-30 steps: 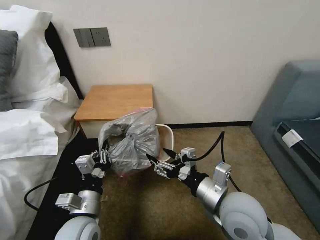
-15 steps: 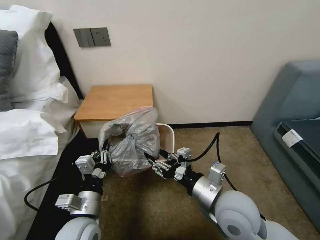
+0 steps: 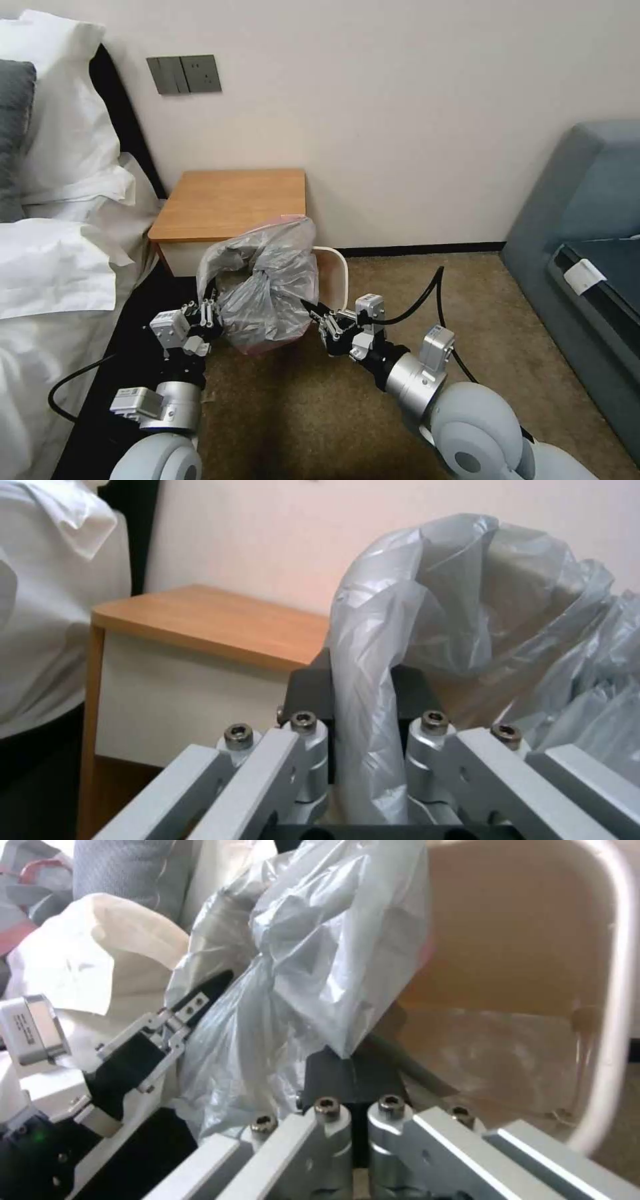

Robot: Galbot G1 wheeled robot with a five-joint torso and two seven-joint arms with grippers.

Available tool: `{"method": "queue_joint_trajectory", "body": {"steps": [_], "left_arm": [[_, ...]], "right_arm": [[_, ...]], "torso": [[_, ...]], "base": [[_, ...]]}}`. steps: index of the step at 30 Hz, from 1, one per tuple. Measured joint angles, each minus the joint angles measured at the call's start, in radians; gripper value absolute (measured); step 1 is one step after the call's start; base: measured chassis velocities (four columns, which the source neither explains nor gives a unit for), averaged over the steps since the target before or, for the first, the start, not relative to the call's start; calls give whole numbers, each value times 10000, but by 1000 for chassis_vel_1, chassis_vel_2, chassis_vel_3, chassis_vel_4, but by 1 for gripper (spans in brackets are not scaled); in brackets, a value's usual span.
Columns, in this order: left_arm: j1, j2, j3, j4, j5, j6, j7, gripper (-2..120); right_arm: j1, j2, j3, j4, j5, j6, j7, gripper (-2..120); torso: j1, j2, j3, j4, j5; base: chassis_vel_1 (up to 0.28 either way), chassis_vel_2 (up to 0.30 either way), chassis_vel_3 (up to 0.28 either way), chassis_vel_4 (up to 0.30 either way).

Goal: Pick up the garbage bag from the table and place it over the trash can.

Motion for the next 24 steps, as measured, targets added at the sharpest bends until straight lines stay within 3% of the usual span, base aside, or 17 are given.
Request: {"method": "queue_joint_trajectory", "body": {"steps": [24], "left_arm": [[-234,76,-228,-165,-1102,351,-197,11]], "right_arm": [[-1909,-154,746,463,-1888,927,-635,0]], "torso": [[0,0,0,0,0]], "base": [[0,0,0,0]]}}
